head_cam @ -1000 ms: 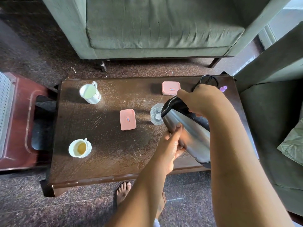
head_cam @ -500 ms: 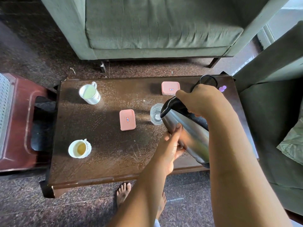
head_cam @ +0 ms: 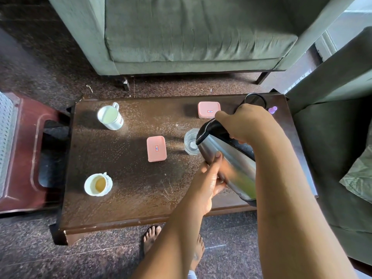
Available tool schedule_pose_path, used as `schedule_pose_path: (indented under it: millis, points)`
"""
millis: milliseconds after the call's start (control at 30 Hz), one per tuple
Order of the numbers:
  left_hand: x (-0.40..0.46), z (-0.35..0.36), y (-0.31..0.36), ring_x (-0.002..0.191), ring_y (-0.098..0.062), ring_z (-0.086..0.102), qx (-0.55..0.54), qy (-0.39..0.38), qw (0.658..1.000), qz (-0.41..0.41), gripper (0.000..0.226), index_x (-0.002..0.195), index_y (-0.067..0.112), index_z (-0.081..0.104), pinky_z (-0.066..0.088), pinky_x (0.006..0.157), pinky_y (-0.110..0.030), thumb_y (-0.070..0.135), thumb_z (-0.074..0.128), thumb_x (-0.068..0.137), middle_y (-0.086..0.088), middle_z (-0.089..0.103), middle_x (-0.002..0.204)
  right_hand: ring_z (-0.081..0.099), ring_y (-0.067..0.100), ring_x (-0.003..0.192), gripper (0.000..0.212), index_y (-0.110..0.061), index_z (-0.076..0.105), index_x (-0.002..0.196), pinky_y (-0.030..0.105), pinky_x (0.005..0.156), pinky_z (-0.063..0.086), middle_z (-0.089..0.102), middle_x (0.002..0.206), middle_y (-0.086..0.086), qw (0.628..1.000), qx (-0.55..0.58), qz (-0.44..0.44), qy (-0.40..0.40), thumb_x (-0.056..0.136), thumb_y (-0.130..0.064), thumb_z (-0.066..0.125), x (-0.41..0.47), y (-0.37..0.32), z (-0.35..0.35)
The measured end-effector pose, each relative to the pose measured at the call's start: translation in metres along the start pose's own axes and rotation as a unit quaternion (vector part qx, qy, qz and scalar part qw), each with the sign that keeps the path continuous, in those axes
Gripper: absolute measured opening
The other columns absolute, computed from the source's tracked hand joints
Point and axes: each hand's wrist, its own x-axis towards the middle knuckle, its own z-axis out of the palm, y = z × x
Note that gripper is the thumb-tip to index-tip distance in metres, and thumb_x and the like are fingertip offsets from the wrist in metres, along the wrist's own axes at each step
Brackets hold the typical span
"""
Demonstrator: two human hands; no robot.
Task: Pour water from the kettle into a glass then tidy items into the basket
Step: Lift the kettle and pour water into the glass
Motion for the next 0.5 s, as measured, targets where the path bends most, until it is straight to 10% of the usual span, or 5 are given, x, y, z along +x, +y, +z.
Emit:
schedule_pose_path:
  millis: [500]
  points:
    - [0.001,0.0018,0.0003,0.105,-0.022,0.064,0.001,-0.005,1.0,0.001,0.05,0.124,0.012,0.055,0.051,0.098,-0.039,0.045,0.063,0.087,-0.009,0.065,0.109,0.057,0.03,0.079,0.046,-0.014,0.058,0.077,0.032,0.069,0.04,0.061,0.076,0.009,1.0,0.0,0.0,-0.005,0.081,-0.056,0.039,0.0,0.0011,-0.0022]
